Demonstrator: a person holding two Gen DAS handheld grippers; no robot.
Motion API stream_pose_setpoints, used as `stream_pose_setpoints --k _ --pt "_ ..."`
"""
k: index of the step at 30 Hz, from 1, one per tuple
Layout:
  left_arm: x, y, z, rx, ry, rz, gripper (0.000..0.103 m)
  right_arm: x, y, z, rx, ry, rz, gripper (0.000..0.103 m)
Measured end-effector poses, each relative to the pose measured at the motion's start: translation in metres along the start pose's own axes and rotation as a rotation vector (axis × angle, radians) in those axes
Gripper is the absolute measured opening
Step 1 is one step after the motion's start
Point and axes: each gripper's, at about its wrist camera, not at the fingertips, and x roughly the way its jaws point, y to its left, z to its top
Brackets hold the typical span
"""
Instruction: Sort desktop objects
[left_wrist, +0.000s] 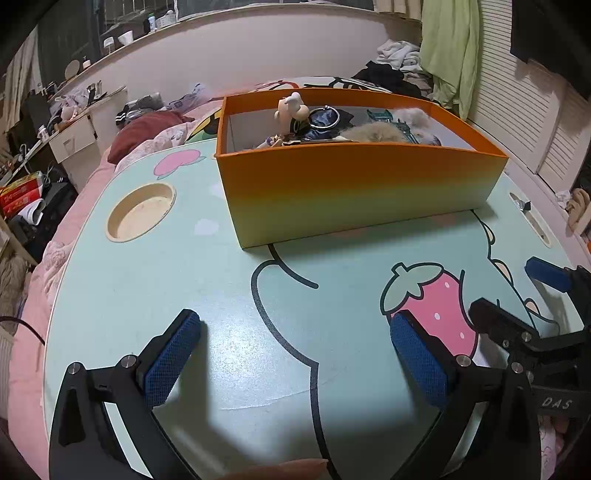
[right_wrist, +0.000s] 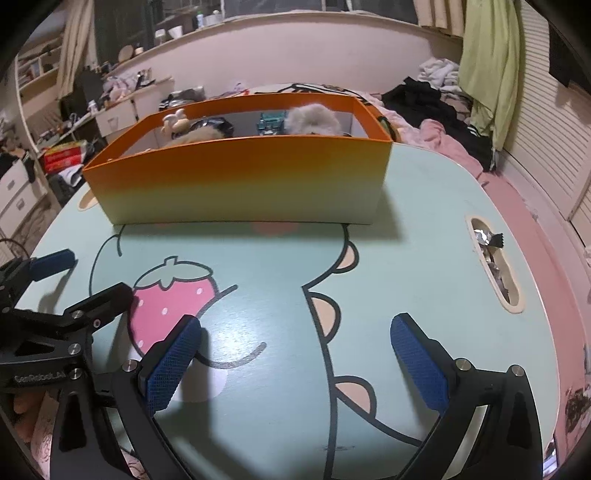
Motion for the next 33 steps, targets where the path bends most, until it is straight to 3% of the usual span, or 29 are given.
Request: stream_pose_setpoints --k 33 --pt "0.021 0.000 0.000 0.002 -0.002 -0.002 0.102 -0.001 0.000 0.001 0.006 0.001 -0.005 0.103"
